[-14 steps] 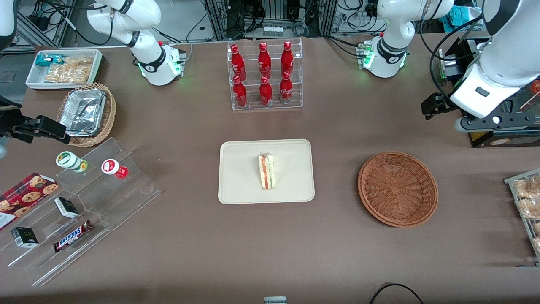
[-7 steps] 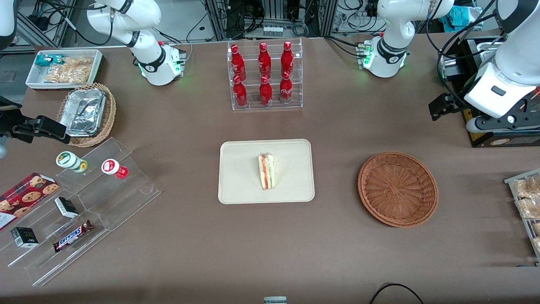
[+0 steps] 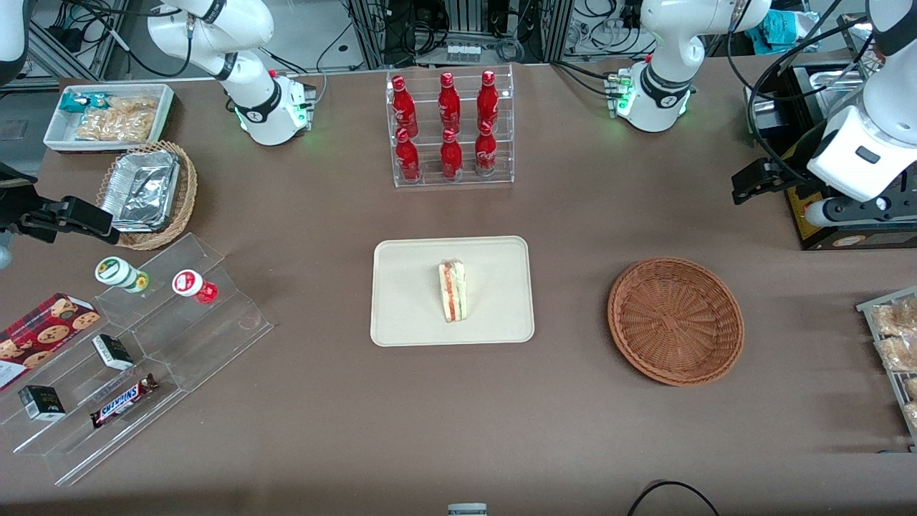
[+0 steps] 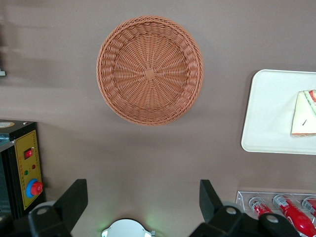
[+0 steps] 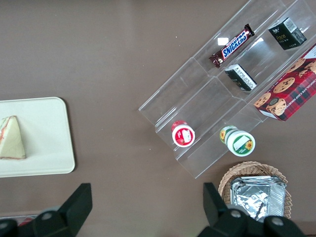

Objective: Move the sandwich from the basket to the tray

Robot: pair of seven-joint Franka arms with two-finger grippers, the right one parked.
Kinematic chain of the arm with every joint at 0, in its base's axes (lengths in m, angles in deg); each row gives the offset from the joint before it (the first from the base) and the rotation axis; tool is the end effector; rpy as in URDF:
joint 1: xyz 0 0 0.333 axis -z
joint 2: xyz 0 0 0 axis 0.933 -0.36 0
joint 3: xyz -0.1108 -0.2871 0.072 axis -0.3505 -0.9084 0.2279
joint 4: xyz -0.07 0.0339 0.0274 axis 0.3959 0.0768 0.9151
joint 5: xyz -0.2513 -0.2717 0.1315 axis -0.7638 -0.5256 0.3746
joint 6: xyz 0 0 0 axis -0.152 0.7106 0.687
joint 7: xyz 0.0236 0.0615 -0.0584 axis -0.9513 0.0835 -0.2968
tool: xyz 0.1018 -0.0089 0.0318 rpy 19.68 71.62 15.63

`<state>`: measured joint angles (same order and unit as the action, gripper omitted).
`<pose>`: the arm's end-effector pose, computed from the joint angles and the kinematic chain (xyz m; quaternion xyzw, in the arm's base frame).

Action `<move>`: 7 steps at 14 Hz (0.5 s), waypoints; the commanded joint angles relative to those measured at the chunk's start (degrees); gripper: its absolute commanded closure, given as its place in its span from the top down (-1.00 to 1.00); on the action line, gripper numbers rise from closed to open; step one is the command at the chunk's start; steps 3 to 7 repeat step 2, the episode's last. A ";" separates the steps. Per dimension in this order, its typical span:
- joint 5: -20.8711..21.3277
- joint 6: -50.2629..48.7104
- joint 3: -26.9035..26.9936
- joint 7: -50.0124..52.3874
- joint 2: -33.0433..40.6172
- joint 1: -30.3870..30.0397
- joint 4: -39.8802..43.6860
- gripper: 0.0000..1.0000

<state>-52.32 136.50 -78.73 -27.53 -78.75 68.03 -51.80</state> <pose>0.5438 -0.0751 0.6291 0.9978 0.0362 -0.0549 0.0005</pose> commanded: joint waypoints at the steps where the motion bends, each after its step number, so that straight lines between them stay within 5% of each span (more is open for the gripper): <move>1: -0.98 -0.23 -0.16 0.12 -0.09 -0.54 0.91 1.00; 7: -0.98 -0.23 -0.16 0.12 -0.09 -0.54 0.91 1.00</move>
